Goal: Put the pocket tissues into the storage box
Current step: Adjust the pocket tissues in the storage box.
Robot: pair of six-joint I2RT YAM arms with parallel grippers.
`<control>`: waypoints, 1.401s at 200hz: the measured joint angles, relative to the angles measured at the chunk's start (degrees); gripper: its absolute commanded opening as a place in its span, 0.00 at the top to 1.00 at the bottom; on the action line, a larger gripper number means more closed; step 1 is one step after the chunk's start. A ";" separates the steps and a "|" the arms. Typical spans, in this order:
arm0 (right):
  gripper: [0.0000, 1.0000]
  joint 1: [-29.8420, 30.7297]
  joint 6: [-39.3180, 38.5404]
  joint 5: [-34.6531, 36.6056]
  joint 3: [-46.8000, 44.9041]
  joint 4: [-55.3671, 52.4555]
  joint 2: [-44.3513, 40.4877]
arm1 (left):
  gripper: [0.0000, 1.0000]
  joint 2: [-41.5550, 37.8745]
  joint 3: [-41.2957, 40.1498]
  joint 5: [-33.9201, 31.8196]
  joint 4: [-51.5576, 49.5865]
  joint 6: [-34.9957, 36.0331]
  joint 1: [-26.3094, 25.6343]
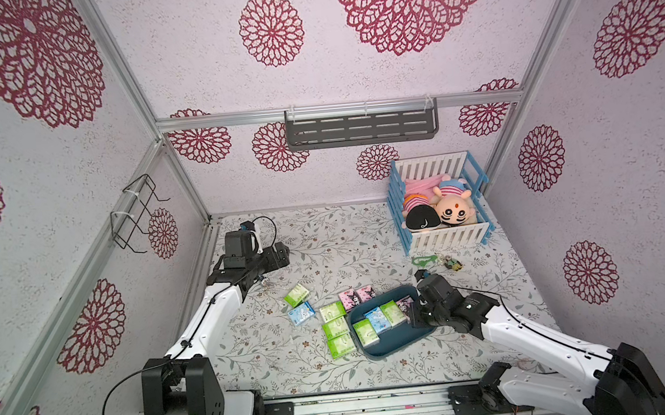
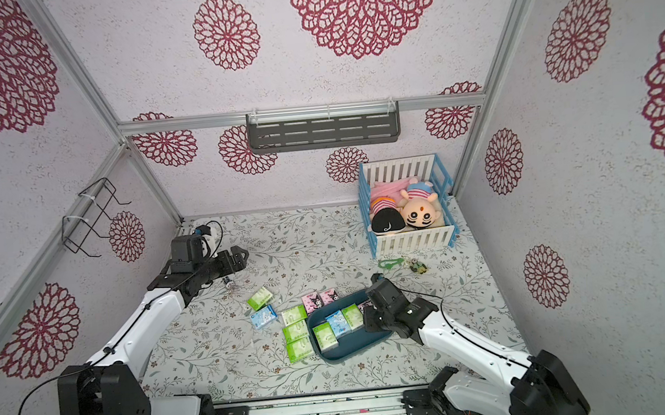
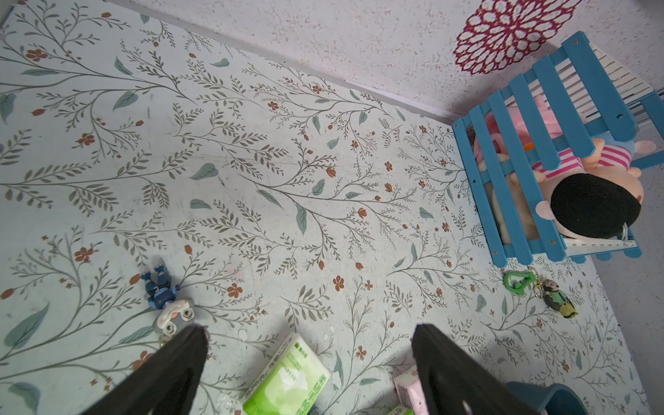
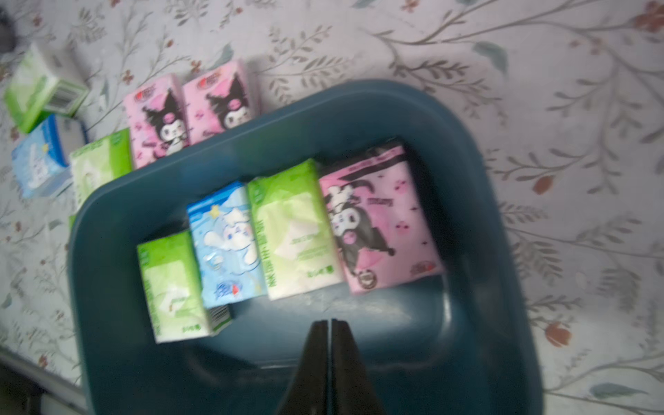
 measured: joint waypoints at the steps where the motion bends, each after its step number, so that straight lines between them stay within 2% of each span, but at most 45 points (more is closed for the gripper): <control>1: 0.99 0.15 -0.04 -0.07 0.02 0.00 0.00 | 0.03 0.00 0.00 0.00 0.00 0.00 0.00; 33: 1.00 6.99 -1.55 -4.52 2.58 -1.09 4.74 | 0.03 0.00 0.00 0.00 -0.02 0.00 0.00; 68: 1.00 10.84 -4.17 -7.93 6.40 -3.74 12.50 | 0.03 0.00 0.00 -0.04 -0.04 0.02 0.00; 122: 1.00 11.96 -5.99 -10.16 8.44 -4.94 17.64 | 0.03 0.00 0.00 -0.26 -0.04 0.02 0.00; 175: 1.00 13.86 -4.90 -11.32 9.64 2.97 25.75 | 0.03 0.00 0.00 -0.31 -0.07 0.04 0.00; 238: 1.00 13.94 -3.91 -8.76 11.45 6.08 27.71 | 0.03 -0.02 0.00 -0.44 -0.11 0.07 0.00; 250: 0.97 13.94 -3.85 -8.07 11.76 6.60 27.71 | 0.03 -0.02 0.00 -0.44 -0.11 0.07 0.00; 280: 0.81 13.94 -3.91 -6.82 11.91 7.28 27.71 | 0.03 -0.02 0.00 -0.44 -0.11 0.07 0.00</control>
